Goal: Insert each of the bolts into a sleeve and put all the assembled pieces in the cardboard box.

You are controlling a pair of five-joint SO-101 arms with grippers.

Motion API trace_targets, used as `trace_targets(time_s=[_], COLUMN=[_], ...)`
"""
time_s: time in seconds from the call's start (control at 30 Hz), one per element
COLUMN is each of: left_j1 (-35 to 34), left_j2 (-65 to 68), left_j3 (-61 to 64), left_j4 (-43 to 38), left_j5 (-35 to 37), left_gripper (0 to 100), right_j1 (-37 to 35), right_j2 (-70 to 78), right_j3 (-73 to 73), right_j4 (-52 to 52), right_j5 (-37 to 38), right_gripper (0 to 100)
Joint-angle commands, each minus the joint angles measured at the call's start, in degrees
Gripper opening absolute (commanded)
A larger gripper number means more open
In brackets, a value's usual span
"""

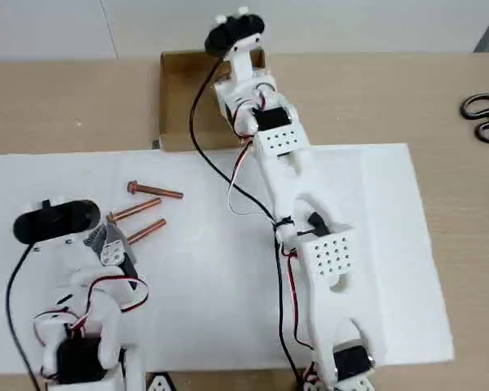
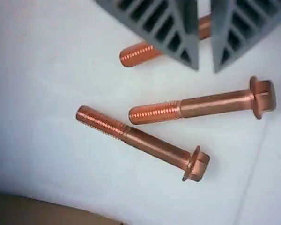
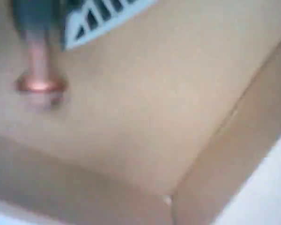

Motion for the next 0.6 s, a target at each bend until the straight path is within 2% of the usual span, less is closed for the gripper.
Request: trace_targets(time_s=[0.0,0.23,0.43,0.57], left_j1=[-0.35,-0.44,-0.44,-0.18], left_j2=[-0.70,-0.70,-0.70,-0.70], left_j3=[-0.31,-0.48,-0.66,-0.66], left_j4=[0.18,0.18,0.18,-0.09], left_j5=[-0.35,-0.35,-0.44,-0.44], left_gripper=[1,1,1,1], right_j1=[-0.04,0.04,-0.31,-0.04], right_j2=[-1.63,-2.42,-9.89,-14.29], right_j3=[-2.73,-2.81,-2.81,-2.81], right_j4=[0.31,2.24,22.20,34.33], right_j5=[0.70,0.62,0.00,-4.48], right_gripper=[18.9,15.7,15.5,15.5])
